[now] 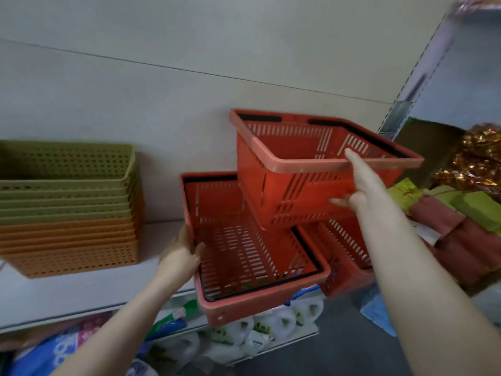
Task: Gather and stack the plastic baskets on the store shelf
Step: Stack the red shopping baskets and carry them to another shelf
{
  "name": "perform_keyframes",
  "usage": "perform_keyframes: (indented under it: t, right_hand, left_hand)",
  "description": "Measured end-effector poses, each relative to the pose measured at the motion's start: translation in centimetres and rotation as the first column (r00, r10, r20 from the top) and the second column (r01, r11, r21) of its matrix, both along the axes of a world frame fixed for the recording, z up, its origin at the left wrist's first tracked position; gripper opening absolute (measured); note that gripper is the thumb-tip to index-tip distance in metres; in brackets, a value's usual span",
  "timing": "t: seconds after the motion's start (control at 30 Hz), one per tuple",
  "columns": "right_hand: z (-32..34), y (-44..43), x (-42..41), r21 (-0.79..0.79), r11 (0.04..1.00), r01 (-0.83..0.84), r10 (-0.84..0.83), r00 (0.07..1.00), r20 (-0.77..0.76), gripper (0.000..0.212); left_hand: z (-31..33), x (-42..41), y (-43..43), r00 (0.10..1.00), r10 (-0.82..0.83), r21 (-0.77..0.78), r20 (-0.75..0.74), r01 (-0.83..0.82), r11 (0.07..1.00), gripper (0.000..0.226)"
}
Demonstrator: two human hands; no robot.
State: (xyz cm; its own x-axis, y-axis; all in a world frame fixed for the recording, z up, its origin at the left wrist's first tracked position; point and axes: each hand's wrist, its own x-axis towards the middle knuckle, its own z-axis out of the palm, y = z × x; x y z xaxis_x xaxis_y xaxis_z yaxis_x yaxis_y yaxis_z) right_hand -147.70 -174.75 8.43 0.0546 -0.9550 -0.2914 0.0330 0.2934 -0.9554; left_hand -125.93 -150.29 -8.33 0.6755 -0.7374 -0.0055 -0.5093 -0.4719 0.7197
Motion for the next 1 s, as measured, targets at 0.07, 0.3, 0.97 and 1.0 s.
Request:
perform_keyframes:
  t: [0.07, 0.3, 0.97, 1.0]
  right_hand:
    - [0.6, -0.2, 0.1, -0.016, 1.0, -0.025, 0.025, 1.0, 0.003, 0.052]
    - [1.1, 0.6, -2.5, -0.151, 0.985, -0.088, 0.081, 0.995, -0.053, 0.007]
    - [-5.4, -0.7, 4.8, -0.155, 0.782, -0.604, 0.402, 0.679, -0.615, 0.023]
    - [-6.8, -1.1, 5.2, -0.141, 0.766, -0.627, 0.356, 0.597, -0.719, 0.028]
  left_hand:
    - [0.1, -0.7, 0.0, 0.996, 0.055, -0.019, -0.071, -0.057, 0.998, 0.051]
    - [-0.2, -0.2, 1.6, 0.857, 0.012, -0.228, -0.514, -0.149, 0.962, 0.051]
    - [0.5, 3.0, 3.5, 0.437, -0.206, -0.294, -0.875, -0.143, 0.945, 0.084]
    - [0.8, 2.8, 3.4, 0.481, -0.178, -0.271, -0.858, -0.131, 0.953, 0.077]
